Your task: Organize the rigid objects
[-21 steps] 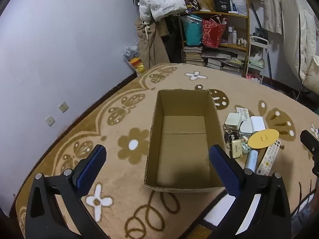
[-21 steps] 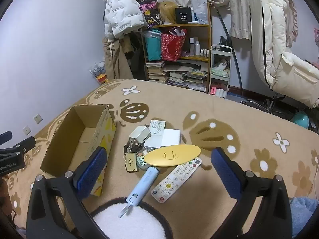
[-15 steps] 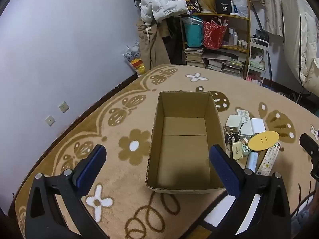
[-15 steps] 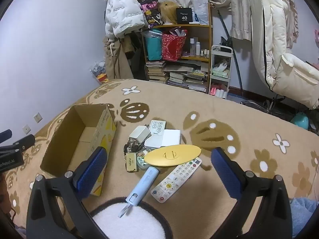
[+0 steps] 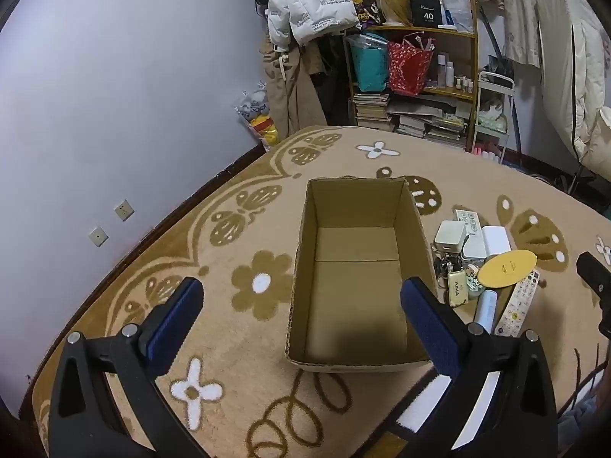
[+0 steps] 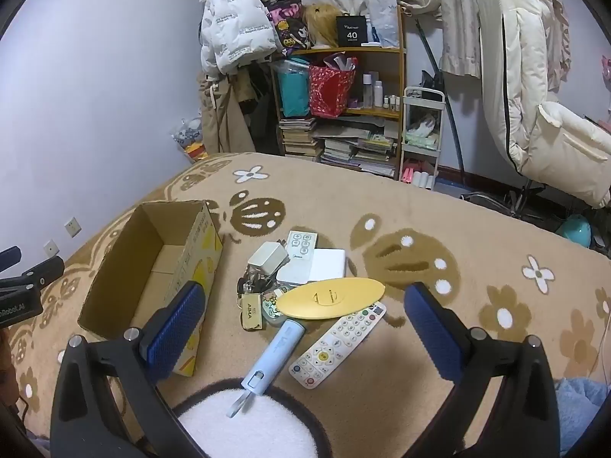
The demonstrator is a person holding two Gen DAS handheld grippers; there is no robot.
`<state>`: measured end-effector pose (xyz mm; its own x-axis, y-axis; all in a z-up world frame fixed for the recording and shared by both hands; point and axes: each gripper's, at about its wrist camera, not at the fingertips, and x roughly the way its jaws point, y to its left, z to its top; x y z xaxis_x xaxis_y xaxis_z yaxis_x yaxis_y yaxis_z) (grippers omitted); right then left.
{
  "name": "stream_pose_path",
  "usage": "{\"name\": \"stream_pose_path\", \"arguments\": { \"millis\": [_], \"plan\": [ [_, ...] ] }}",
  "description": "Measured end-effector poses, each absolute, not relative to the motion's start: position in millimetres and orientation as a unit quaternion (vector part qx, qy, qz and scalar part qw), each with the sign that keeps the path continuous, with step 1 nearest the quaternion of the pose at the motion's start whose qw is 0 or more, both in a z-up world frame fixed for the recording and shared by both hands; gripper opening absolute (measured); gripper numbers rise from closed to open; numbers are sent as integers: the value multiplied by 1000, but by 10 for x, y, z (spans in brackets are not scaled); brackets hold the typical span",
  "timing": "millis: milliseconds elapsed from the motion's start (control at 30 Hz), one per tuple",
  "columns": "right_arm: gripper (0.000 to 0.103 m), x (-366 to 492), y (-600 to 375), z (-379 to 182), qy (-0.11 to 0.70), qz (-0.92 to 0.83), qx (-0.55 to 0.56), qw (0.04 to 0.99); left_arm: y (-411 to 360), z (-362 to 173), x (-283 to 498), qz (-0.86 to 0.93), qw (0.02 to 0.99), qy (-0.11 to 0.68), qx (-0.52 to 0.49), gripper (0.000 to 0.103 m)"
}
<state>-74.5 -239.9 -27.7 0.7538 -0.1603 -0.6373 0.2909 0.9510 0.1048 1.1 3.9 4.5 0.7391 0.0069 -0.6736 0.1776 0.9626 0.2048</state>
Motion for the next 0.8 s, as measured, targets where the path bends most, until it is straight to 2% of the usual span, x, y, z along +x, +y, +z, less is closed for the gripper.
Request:
{"name": "stream_pose_path", "arguments": {
  "millis": [800],
  "plan": [
    [103, -732, -2394, -293, 331, -122, 99, 930, -52, -13, -12, -44, 919, 355, 166, 102]
  ]
}}
